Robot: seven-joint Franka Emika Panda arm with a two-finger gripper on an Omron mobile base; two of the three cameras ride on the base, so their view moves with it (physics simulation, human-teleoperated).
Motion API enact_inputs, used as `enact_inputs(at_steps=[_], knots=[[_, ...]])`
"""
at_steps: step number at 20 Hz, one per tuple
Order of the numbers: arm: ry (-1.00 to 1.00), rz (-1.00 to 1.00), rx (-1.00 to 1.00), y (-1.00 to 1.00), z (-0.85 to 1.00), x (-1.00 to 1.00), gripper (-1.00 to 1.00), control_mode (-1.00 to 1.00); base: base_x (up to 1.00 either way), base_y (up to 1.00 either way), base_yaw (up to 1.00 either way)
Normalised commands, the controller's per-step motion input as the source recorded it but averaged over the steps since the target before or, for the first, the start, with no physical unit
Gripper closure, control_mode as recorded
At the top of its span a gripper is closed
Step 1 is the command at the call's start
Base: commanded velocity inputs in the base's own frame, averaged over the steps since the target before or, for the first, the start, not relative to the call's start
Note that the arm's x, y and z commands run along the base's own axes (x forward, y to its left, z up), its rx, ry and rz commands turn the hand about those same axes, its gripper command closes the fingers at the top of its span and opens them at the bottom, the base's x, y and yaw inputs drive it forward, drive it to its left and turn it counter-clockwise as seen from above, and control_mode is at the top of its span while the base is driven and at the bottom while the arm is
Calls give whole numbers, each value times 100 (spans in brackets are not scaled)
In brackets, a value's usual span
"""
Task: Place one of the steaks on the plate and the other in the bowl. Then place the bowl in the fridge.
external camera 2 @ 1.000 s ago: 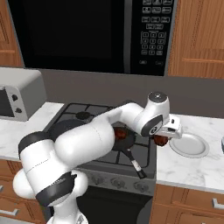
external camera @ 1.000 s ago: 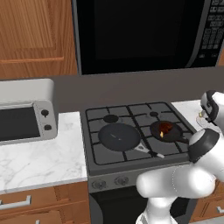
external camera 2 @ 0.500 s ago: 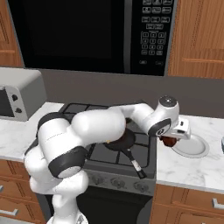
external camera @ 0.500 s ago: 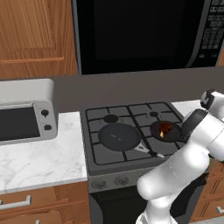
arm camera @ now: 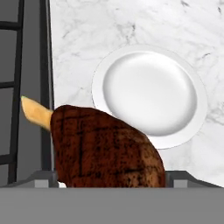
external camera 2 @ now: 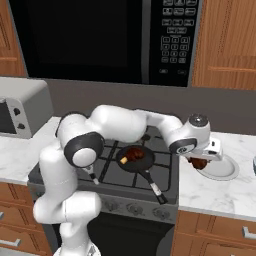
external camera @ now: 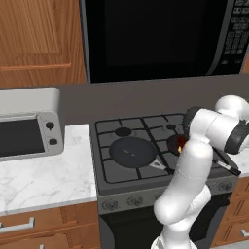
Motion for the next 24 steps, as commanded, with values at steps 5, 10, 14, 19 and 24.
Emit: enact_inputs(at_steps=[5,10,14,19,24], knots=[[1,4,5,-32,-5,23,100,-100,0,0,0],[0,5,6,-38,0,18,100,-100,0,0,0],[0,0,0,-9,-6,27,100,-100,0,0,0],[0,0,0,2,-33,33,100,-100,0,0,0],[-1,0,-4,16,-64,33,100,-100,0,0,0]])
